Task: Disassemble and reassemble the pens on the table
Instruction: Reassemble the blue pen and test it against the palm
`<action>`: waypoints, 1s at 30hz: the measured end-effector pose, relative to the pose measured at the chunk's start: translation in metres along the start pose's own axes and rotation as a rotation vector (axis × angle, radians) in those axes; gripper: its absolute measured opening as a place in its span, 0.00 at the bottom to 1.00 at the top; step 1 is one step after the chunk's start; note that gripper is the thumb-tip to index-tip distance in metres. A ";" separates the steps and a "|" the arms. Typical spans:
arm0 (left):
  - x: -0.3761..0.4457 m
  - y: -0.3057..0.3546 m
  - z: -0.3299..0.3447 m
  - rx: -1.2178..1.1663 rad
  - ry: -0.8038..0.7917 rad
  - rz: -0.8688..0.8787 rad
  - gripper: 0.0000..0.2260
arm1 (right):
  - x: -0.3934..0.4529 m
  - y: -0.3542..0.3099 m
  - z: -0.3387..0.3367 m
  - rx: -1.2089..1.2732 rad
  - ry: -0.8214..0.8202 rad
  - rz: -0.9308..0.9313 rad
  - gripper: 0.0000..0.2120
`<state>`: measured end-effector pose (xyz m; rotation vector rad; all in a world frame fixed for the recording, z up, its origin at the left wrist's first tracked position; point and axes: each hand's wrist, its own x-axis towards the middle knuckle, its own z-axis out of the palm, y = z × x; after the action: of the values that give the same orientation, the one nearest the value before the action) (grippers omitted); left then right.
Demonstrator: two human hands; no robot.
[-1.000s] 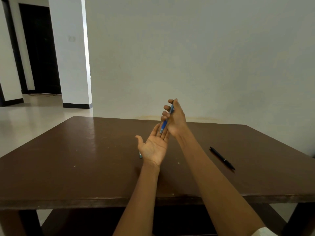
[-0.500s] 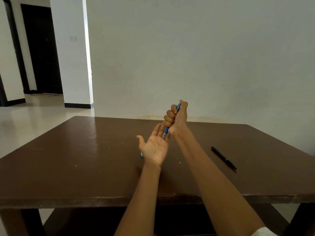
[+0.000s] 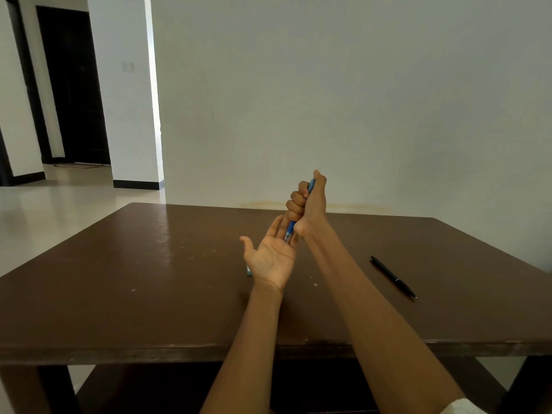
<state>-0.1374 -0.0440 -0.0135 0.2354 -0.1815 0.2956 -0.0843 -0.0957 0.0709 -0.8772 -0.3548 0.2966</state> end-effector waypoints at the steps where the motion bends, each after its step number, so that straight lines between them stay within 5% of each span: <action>1: 0.000 0.000 0.000 0.004 0.002 -0.001 0.38 | 0.000 0.000 0.000 -0.007 0.000 0.004 0.26; 30: 0.001 -0.001 -0.003 0.028 -0.006 -0.006 0.38 | -0.001 0.000 -0.002 0.008 0.030 0.007 0.27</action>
<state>-0.1354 -0.0435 -0.0158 0.2642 -0.1825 0.2914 -0.0848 -0.0972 0.0695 -0.8744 -0.3225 0.2909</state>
